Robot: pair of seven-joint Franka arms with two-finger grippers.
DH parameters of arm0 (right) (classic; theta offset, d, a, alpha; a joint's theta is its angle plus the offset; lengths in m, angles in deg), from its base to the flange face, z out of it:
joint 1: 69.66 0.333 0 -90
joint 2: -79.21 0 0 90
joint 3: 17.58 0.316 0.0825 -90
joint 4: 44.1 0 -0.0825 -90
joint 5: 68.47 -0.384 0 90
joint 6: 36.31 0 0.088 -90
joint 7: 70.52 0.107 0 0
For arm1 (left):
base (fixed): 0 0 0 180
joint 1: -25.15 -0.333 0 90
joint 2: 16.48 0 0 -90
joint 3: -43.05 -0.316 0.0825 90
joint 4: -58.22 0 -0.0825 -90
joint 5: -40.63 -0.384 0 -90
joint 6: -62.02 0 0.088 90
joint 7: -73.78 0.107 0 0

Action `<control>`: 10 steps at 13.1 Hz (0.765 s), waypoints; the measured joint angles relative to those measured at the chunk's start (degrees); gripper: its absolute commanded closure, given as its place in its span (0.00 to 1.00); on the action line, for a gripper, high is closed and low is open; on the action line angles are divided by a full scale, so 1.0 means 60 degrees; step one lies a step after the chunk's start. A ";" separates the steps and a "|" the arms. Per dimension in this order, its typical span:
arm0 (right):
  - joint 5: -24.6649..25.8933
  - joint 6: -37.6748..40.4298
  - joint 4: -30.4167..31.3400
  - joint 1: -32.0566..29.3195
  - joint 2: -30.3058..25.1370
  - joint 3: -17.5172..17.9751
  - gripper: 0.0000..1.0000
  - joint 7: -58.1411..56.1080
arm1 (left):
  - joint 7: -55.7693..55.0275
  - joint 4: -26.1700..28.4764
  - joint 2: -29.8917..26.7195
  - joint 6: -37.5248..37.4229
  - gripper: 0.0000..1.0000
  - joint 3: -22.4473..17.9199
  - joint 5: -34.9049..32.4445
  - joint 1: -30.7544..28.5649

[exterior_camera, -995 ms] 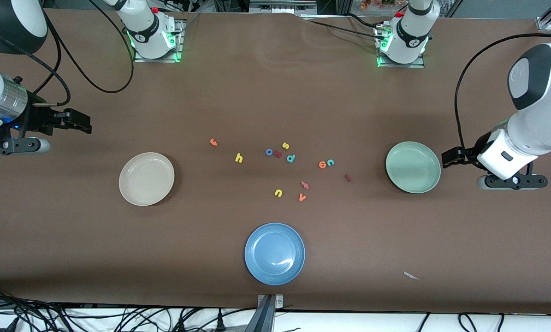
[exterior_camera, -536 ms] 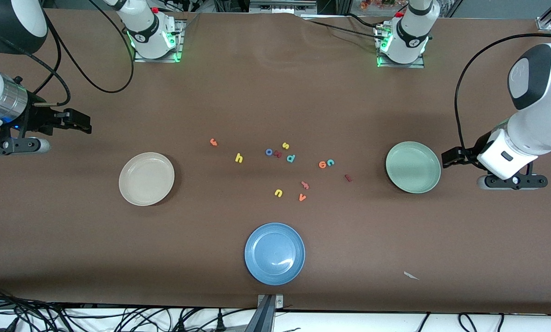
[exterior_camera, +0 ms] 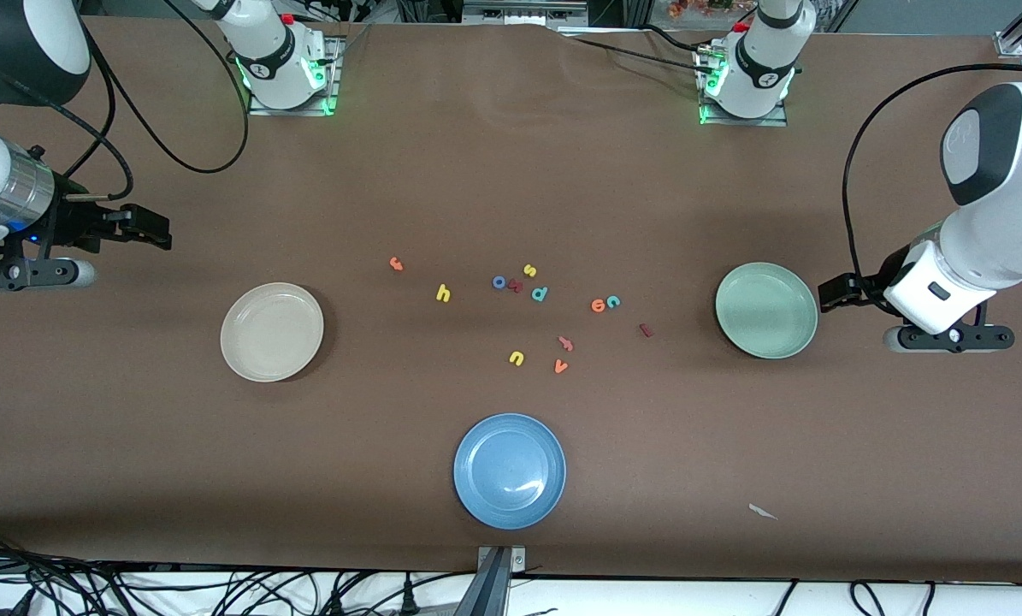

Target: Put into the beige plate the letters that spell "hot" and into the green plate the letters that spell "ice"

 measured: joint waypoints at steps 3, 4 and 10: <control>0.0003 0.0010 0.0000 0.0000 -0.0003 -0.0002 0.00 0.0000 | 0.0005 0.0017 0.0000 0.0000 0.00 0.0000 0.0000 0.0002; 0.0008 0.0031 0.0000 -0.0002 -0.0017 -0.0010 0.00 0.0000 | 0.0006 0.0020 0.0000 0.0000 0.00 0.0000 0.0000 0.0002; 0.0014 0.0044 0.0000 -0.0003 -0.0047 -0.0018 0.00 0.0000 | 0.0007 0.0142 0.0000 0.0001 0.00 0.0000 0.0000 0.0002</control>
